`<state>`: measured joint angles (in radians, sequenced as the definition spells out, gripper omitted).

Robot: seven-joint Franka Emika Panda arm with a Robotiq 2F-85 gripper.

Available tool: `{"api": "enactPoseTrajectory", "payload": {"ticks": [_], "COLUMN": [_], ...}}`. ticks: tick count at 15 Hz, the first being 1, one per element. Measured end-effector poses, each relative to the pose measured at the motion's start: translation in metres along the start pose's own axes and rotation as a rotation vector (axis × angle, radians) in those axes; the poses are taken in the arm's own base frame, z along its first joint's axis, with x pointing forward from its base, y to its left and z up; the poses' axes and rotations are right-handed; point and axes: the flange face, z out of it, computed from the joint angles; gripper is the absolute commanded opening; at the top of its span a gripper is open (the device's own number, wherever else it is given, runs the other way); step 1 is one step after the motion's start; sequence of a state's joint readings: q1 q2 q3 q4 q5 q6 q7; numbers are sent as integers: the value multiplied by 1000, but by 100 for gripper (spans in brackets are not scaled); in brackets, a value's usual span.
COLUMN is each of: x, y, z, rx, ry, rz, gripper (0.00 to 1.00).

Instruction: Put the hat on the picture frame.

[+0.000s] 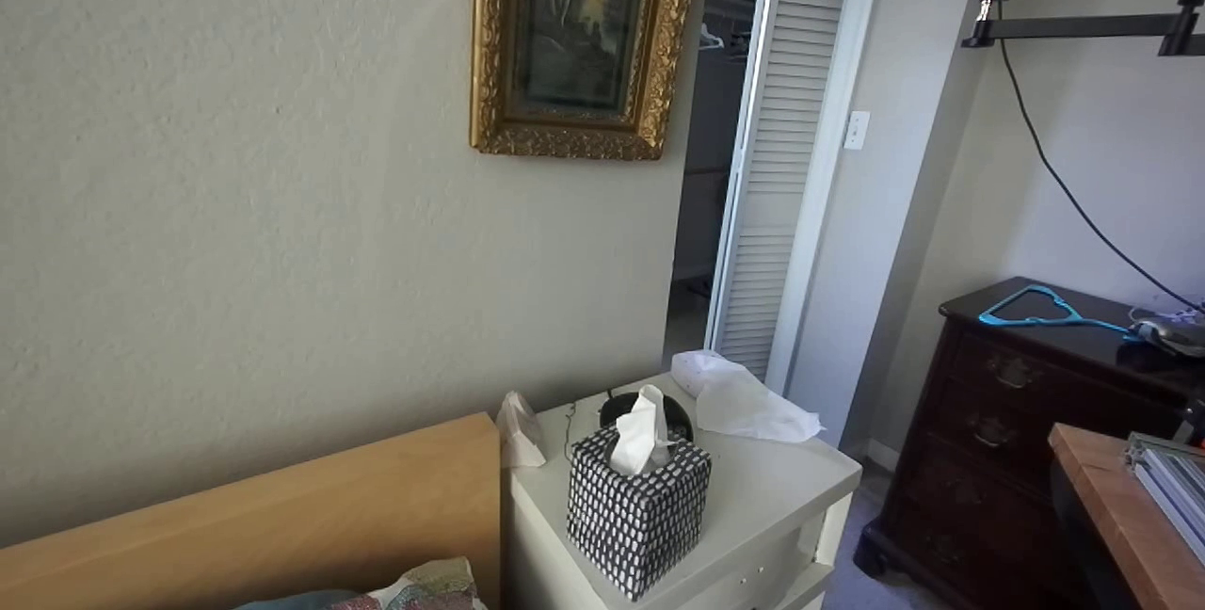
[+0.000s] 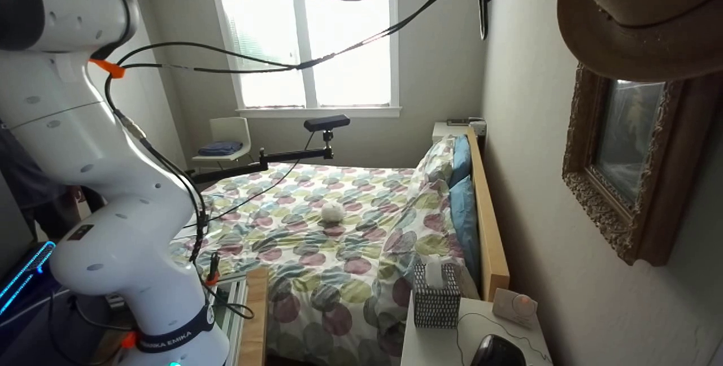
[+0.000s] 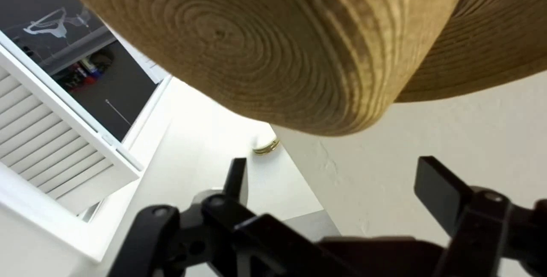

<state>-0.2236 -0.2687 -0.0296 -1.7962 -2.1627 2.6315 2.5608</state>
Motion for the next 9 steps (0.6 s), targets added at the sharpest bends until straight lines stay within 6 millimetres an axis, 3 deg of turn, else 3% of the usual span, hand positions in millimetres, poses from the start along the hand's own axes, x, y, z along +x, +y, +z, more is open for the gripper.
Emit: {"api": "enactPoseTrajectory", "payload": {"ticks": [6,9], "x": [22,22], "y": [27,47], "z": [-8,-12], "rx": [-103,-191], "ry": [65,27], "rz": [-4,-44], "gripper": [100,100]}}
